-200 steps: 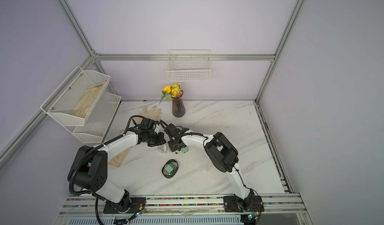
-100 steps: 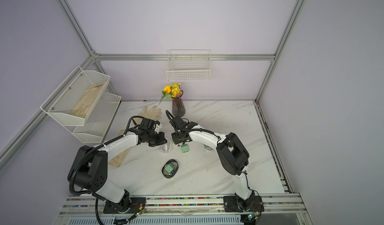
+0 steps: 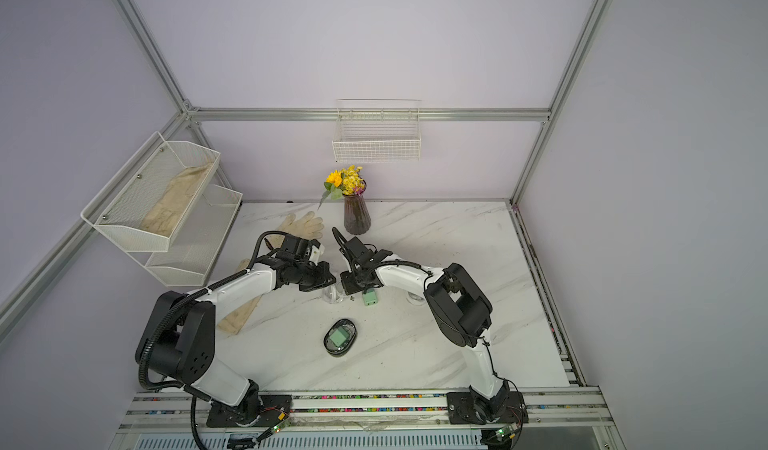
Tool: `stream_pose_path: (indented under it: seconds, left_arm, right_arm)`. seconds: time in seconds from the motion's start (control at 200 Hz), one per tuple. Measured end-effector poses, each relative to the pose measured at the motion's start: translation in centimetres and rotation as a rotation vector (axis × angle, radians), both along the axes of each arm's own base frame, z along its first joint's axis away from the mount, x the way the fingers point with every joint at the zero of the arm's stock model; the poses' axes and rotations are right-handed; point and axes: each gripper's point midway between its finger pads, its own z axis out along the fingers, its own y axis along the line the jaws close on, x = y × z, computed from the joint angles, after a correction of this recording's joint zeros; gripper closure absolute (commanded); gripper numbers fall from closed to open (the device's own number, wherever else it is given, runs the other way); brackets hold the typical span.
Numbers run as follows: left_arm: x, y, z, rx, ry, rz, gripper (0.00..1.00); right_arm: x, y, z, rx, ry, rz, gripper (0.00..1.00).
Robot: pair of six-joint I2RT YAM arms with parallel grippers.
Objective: Pack away charging kits
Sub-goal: Place the charging cable in the storage bag.
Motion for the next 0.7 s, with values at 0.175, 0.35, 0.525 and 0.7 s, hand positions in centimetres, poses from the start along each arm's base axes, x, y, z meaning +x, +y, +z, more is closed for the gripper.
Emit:
stream_pose_path:
  seconds: [0.175, 0.35, 0.525, 0.7]
  left_arm:
    - [-0.7, -0.2, -0.7, -0.026, -0.001, -0.005, 0.89]
    - [-1.2, -0.6, -0.9, -0.078, -0.013, 0.002, 0.89]
    - [-1.4, -0.9, -1.2, -0.108, -0.015, 0.003, 0.89]
    - [-1.4, -1.1, -1.2, -0.126, -0.022, -0.001, 0.89]
  right_arm:
    - [0.1, -0.5, -2.0, -0.046, 0.013, -0.012, 1.0]
    - [0.3, 0.3, -1.4, 0.001, 0.011, -0.015, 1.0]
    - [0.6, 1.4, -0.2, 0.047, 0.005, -0.008, 1.0]
    - [0.3, 2.4, 0.5, 0.074, 0.006, 0.013, 1.0]
